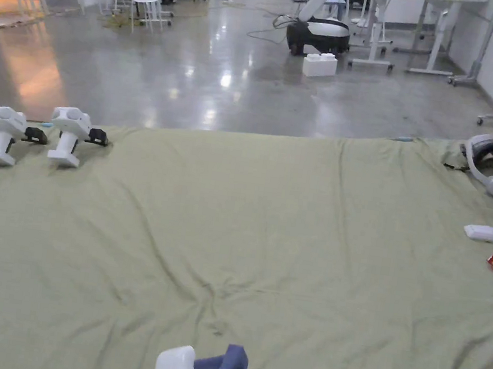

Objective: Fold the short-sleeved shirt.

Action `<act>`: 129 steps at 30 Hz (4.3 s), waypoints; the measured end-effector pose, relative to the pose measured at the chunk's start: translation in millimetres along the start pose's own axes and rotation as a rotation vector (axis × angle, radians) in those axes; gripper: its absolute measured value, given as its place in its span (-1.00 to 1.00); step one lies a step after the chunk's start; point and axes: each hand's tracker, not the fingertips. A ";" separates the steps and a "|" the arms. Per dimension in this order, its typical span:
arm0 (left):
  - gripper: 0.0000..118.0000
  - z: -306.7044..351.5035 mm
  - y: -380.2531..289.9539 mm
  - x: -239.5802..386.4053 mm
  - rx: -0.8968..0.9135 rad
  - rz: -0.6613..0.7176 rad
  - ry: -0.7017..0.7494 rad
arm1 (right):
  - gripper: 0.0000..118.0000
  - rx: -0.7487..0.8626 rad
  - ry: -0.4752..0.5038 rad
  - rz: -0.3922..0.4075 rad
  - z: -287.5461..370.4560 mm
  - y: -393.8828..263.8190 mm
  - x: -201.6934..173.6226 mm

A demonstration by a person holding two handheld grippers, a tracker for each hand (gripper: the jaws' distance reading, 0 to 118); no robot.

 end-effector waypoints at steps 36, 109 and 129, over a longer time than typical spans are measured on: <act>0.72 82.5 45.5 -78.3 0.041 0.133 -0.151 | -0.91 -0.351 0.225 0.398 -205.6 -5.4 -118.0; -0.98 314.3 27.6 87.3 0.930 -0.542 0.484 | -0.91 0.513 0.049 0.338 20.8 115.7 -76.9; -0.98 308.4 32.7 86.5 0.859 -0.522 0.345 | -0.80 0.516 0.050 0.218 16.5 123.4 -66.1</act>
